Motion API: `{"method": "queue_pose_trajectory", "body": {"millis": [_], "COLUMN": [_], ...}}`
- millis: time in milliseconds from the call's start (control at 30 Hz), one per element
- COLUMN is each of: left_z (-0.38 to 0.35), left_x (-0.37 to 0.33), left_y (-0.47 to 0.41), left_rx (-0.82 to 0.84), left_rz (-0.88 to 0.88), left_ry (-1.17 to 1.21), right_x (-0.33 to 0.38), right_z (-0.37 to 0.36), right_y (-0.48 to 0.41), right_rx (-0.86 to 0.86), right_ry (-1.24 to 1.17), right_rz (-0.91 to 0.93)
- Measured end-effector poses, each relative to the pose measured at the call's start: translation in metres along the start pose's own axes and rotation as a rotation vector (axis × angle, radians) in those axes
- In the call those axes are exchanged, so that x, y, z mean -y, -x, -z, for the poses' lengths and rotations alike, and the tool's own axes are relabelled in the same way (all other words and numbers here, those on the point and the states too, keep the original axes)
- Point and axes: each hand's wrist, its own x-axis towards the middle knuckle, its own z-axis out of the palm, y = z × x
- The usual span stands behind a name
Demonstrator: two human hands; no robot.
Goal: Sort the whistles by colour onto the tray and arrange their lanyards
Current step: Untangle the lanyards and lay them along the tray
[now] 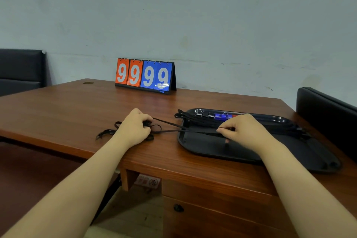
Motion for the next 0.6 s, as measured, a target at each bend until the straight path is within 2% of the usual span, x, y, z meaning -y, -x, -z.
{"method": "queue_pose_trajectory", "body": {"millis": [100,200,400,533,600], "left_z": [0.004,0.008,0.012,0.013,0.015], "left_x": [0.001,-0.003,-0.006,-0.004,0.001], "left_y": [0.001,0.002,0.005,0.003,0.001], "left_rx": [-0.122,-0.222,-0.262,-0.355,-0.489], "left_rz": [-0.002,0.037,0.125,0.146,0.193], "left_ry": [0.039,0.143,0.545,0.476,0.421], "right_x": [0.002,0.002,0.001,0.003,0.003], "right_z": [0.001,0.002,0.003,0.001,0.001], "right_y": [-0.001,-0.001,0.0,-0.001,-0.001], "right_rx": [-0.03,-0.024,-0.074,-0.094,-0.097], "right_ry": [0.117,0.128,0.08,0.091,0.101], "right_rz": [0.023,-0.002,-0.016,-0.006,-0.008]}}
